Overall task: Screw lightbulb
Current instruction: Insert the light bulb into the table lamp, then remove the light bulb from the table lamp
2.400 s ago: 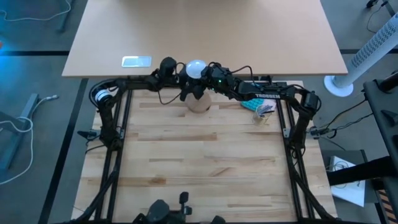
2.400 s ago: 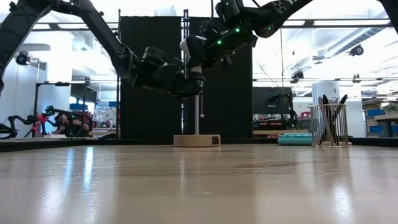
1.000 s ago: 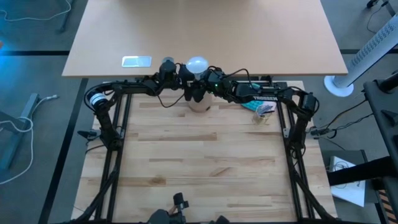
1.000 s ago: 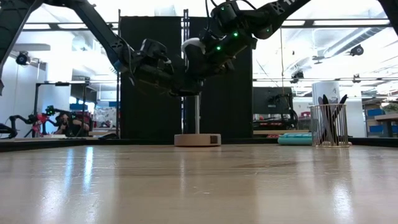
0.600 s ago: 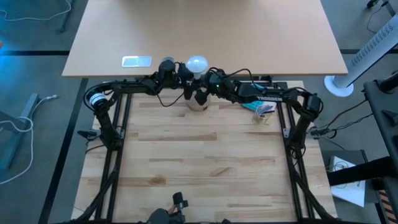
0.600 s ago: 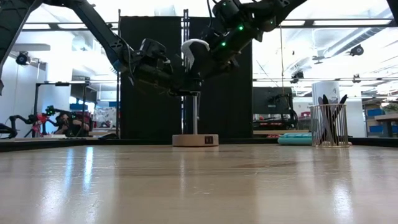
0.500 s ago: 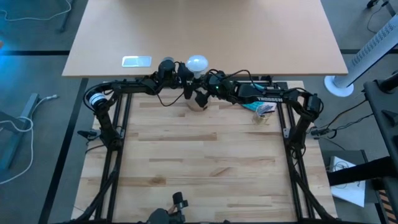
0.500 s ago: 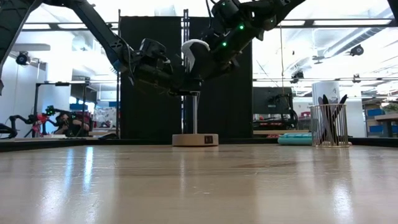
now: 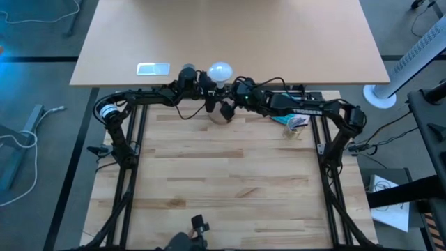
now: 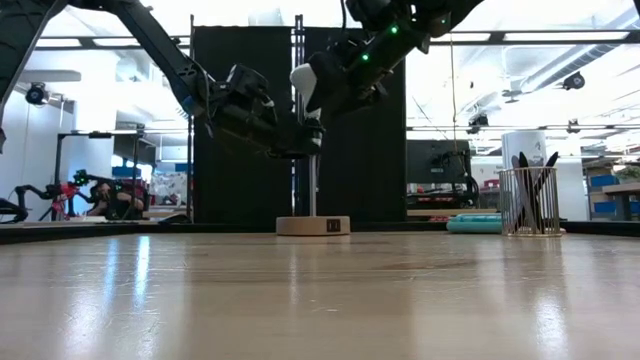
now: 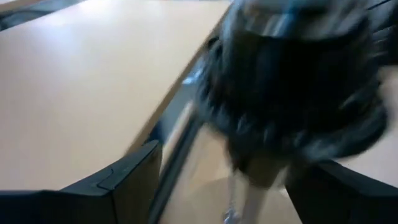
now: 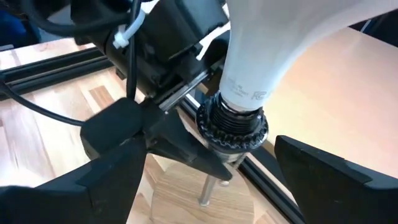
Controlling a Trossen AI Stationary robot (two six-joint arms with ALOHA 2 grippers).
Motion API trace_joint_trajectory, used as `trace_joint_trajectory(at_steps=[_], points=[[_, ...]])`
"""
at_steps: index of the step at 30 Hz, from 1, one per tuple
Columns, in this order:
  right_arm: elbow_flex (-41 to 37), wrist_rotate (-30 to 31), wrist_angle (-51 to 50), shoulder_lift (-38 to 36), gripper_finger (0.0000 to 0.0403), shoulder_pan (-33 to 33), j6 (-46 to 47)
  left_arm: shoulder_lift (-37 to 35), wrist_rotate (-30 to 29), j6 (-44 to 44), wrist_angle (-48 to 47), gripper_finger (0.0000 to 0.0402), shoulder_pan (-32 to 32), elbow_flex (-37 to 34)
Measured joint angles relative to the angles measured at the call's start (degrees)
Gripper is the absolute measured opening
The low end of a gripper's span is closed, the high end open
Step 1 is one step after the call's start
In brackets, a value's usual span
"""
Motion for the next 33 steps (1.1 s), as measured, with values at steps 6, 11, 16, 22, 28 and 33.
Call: trace_joint_trajectory(at_steps=[6, 11, 16, 22, 28, 33], points=[[0.04, 0.02, -0.27, -0.61, 0.0350, -0.04, 0.81, 0.02, -3.89, 3.44, -1.23, 0.0332, -0.11, -0.04], [0.05, 0.02, -1.78, -0.71, 0.0350, -0.04, 1.01, -0.07, -3.86, 4.05, -2.64, 0.0344, -0.09, -0.04], [0.04, 0.02, -1.88, -0.72, 0.0350, 0.07, 0.70, -0.10, -1.26, 4.47, -5.75, 0.0346, -0.09, -0.12], [0.07, 0.01, -3.71, -1.29, 0.0350, 0.65, -0.31, -3.28, -0.21, 5.83, -10.98, 0.0346, -0.16, -1.28], [-0.07, 0.02, -3.87, -1.76, 0.0350, 1.05, -0.51, -10.60, -3.28, 5.75, -5.74, 0.0346, 0.08, -9.14], [-0.15, 0.04, -3.89, -2.05, 0.0349, 1.57, -1.26, -17.80, -5.79, 3.77, -1.42, 0.0346, 0.11, -17.12]])
